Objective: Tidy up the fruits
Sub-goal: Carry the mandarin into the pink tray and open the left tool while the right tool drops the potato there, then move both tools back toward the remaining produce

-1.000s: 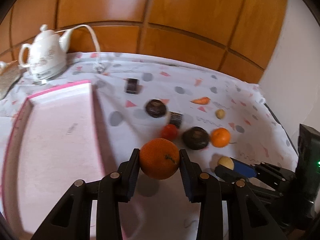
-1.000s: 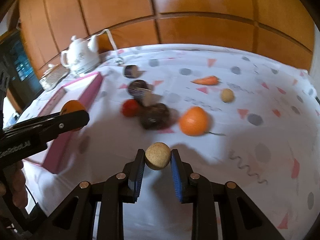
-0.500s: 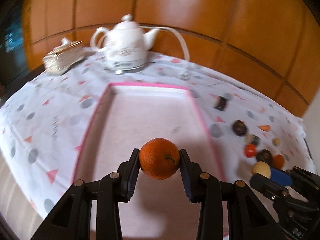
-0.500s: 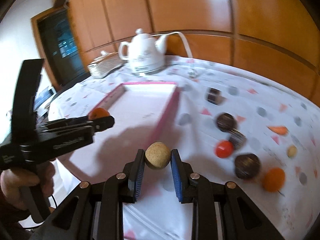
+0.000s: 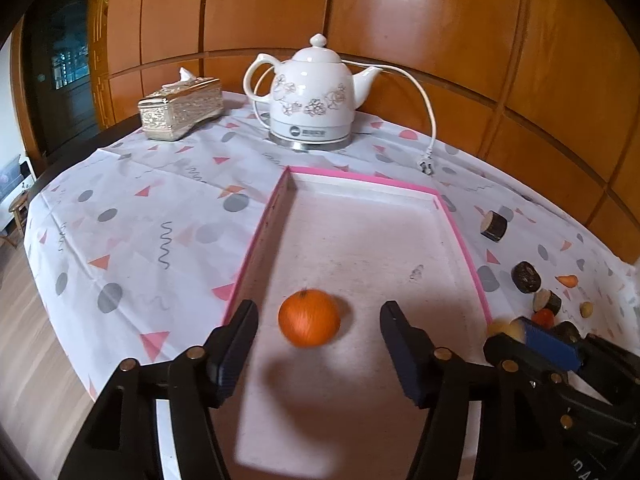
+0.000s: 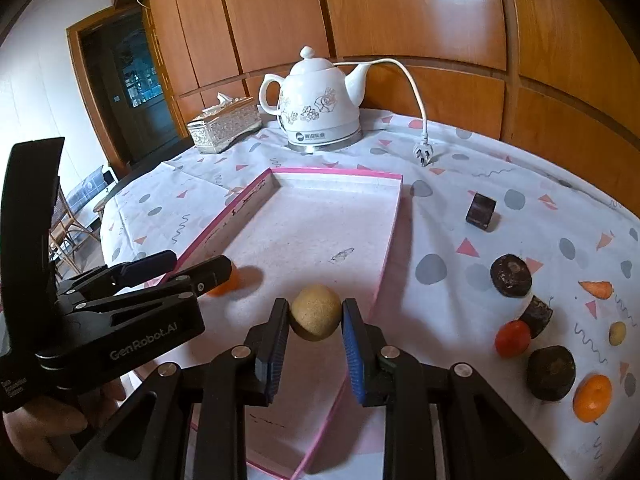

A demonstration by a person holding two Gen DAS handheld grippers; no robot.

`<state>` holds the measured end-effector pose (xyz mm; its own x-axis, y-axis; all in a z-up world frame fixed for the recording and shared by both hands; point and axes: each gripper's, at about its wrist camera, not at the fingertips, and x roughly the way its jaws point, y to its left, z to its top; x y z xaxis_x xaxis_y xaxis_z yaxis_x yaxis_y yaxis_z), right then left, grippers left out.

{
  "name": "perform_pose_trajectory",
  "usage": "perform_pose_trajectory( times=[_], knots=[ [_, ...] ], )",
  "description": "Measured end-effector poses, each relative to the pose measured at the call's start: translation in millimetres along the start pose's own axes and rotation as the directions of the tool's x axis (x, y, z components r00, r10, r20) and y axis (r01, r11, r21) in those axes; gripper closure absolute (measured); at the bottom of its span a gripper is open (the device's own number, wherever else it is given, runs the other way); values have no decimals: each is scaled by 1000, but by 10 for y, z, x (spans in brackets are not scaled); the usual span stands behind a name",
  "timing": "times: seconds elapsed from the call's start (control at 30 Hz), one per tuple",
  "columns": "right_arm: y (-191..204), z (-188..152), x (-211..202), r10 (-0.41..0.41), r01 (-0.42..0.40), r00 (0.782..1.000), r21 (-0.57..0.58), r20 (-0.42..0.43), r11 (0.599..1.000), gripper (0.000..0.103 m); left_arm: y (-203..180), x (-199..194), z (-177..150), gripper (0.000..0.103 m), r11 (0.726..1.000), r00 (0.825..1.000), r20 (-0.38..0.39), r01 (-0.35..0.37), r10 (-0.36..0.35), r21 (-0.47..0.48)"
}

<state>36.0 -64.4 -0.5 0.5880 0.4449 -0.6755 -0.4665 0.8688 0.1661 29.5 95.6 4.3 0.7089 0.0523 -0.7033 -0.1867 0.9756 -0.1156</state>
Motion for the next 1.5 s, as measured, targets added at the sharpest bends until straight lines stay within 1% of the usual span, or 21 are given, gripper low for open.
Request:
perform_pose_trajectory(
  times=[0.1, 0.17, 0.27, 0.47, 0.77, 0.83, 0.9, 1.07, 1.2, 1.27, 1.4, 1.5],
  knots=[
    [19, -23, -8, -7, 7, 1000, 3, -1, 1000, 71, 31, -11, -16, 31, 1000, 1000, -7, -7, 7, -19],
    [11, -36, -9, -8, 8, 1000, 14, -6, 1000, 69, 48, -7, -22, 30, 999, 1000, -18, 6, -7, -37],
    [-20, -63, -22, -17, 18, 1000, 36, -10, 999, 67, 57, -30, -28, 30, 998, 1000, -13, 18, -19, -56],
    [-120, -116, -111, -59, 58, 998, 87, 3, 995, 66, -2, -80, -42, 30, 1000, 1000, 11, -5, 6, -28],
    [-327, -197, -317, -137, 129, 990, 151, 43, 980, 65, -140, -111, -49, 30, 998, 998, 6, 57, -57, 10],
    [-405, -222, -360, -148, 139, 988, 173, 44, 975, 65, -187, -113, -53, 28, 997, 997, 2, 72, -72, 23],
    [-479, -251, -390, -164, 154, 986, 193, 40, 969, 65, -236, -120, -55, 27, 996, 997, -1, 82, -82, 34],
    [-745, -386, -532, -216, 202, 976, 253, 30, 946, 65, -358, -162, -18, 27, 989, 991, -3, 137, -137, 55],
    [-1028, -534, -648, -265, 249, 964, 320, 7, 914, 65, -458, -149, -11, 27, 983, 985, -21, 170, -169, 73],
    [-1138, -592, -686, -288, 272, 958, 342, -4, 899, 65, -508, -139, -13, 27, 981, 985, -25, 171, -169, 88],
    [-1350, -711, -775, -323, 305, 946, 390, -19, 869, 65, -635, -123, 36, 27, 974, 981, -33, 194, -192, 114],
    [-1436, -767, -817, -343, 323, 939, 404, -25, 856, 65, -754, -119, 119, 27, 968, 978, -26, 211, -209, 138]
  ],
)
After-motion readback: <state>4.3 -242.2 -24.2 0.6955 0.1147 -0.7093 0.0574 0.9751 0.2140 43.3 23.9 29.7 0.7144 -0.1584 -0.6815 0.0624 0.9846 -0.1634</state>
